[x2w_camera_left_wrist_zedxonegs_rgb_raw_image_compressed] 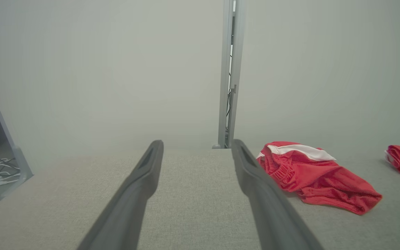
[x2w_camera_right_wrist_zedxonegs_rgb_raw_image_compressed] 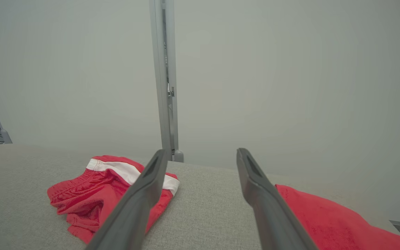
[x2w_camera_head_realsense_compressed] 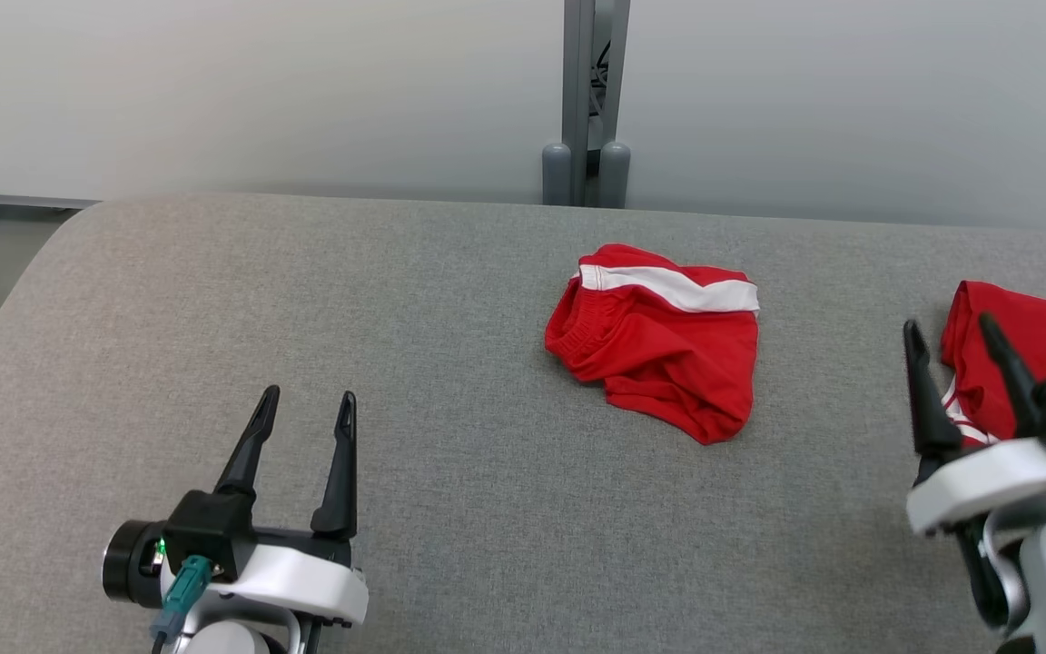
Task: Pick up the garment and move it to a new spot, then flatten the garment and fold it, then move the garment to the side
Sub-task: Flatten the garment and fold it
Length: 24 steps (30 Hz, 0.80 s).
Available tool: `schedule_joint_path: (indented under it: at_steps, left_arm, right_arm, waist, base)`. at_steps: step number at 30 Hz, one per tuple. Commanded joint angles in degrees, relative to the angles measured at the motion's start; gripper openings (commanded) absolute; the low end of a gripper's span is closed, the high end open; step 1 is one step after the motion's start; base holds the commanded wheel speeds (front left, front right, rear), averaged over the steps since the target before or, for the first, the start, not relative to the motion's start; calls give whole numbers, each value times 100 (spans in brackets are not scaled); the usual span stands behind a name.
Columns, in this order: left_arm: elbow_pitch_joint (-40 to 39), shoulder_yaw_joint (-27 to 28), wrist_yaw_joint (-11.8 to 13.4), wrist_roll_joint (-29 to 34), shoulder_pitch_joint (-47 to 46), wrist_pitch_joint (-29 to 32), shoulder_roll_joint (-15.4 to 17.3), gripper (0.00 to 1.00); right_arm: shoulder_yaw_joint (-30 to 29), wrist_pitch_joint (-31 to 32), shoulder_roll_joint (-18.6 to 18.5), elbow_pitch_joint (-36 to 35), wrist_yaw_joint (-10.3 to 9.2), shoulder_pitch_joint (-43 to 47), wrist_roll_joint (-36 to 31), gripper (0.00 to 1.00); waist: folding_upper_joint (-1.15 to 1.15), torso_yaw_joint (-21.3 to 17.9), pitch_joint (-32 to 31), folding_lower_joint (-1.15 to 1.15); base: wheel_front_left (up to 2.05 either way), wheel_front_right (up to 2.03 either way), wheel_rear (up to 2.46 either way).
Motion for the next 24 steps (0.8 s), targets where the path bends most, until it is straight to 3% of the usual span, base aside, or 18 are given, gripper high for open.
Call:
schedule_joint_path:
  at_steps: [1,5,12,23,24]
  left_arm:
    - [11,28,-18,43,77,3,24,100]
    - [23,33,-27,-70,130,3,22,100]
    - [40,9,-61,-35,158,3,21,100]
    - [31,-57,-132,-17,11,3,20,100]
    - [26,-72,-133,-19,-20,3,21,100]
  right_arm:
    - [-118,-18,82,-154,-1,170,-174,100]
    - [-346,-19,445,-465,-1,657,-567,100]
    - [-434,-20,636,-586,-1,770,-767,100]
    - [-86,-20,362,-461,-1,235,-651,98]
    - [-11,-19,316,-421,-1,156,-607,31]
  waist:
    - [0,-10,-14,0]
    - [0,-15,-37,0]
    - [0,35,-48,0]
    - [0,286,283,0]
    - [0,316,339,0]
  base:
    - [0,0,0]
    - [0,0,0]
    - [0,0,0]
    - [0,0,0]
    - [0,0,0]
